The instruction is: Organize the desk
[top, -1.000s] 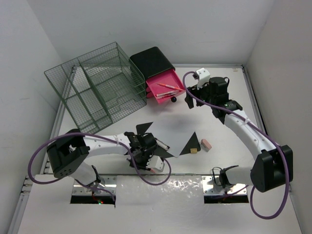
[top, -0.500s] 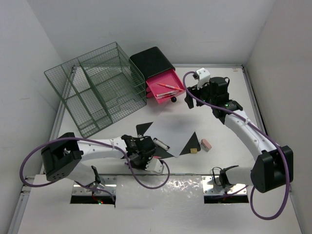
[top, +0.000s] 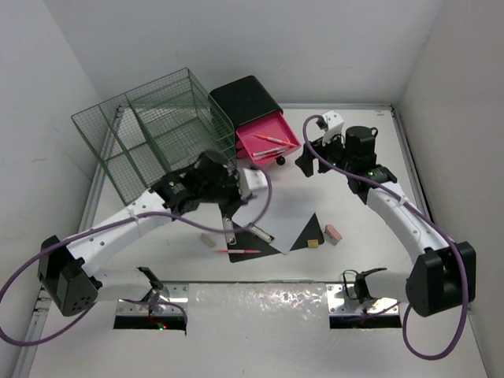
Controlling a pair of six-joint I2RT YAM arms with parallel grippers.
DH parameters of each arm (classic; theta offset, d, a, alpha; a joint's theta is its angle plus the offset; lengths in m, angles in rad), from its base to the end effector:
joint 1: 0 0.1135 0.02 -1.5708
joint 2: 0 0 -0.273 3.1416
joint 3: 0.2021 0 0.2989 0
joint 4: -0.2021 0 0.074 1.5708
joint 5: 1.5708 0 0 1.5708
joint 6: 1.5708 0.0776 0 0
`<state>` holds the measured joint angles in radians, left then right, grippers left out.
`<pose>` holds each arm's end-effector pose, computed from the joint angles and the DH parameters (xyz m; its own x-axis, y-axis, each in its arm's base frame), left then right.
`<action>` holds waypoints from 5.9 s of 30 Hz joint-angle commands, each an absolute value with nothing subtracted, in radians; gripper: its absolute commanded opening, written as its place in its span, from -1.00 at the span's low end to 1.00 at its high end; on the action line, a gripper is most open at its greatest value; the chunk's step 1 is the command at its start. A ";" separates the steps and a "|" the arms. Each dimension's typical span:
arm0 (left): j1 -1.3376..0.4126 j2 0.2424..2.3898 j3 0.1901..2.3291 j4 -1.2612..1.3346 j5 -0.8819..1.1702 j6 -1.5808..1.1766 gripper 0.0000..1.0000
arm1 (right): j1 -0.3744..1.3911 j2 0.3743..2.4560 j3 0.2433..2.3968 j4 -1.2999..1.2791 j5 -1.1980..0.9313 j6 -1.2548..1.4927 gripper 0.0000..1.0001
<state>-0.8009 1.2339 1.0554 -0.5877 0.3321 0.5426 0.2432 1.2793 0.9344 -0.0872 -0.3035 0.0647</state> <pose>0.2148 -0.2580 0.2760 0.0216 0.6790 -0.7338 0.9705 0.1620 0.1785 0.3553 0.1121 0.2704 -0.4375 -0.0450 -0.8981 -0.4659 0.8656 0.1836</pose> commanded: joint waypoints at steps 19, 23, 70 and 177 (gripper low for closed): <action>-0.632 1.281 1.187 -0.333 0.224 0.155 -1.00 | 0.442 1.341 0.801 0.755 -0.719 0.575 0.41; -0.632 1.282 1.195 -0.331 0.233 0.166 -1.00 | 0.468 1.379 0.805 0.768 -0.707 0.587 0.36; -0.632 0.956 1.065 -0.385 -0.422 0.362 0.99 | 0.526 1.963 1.744 -0.216 0.261 -0.379 -1.00; -0.446 0.946 1.109 -0.384 -0.511 0.365 0.99 | 0.542 1.865 1.439 -0.103 0.003 -0.673 -1.00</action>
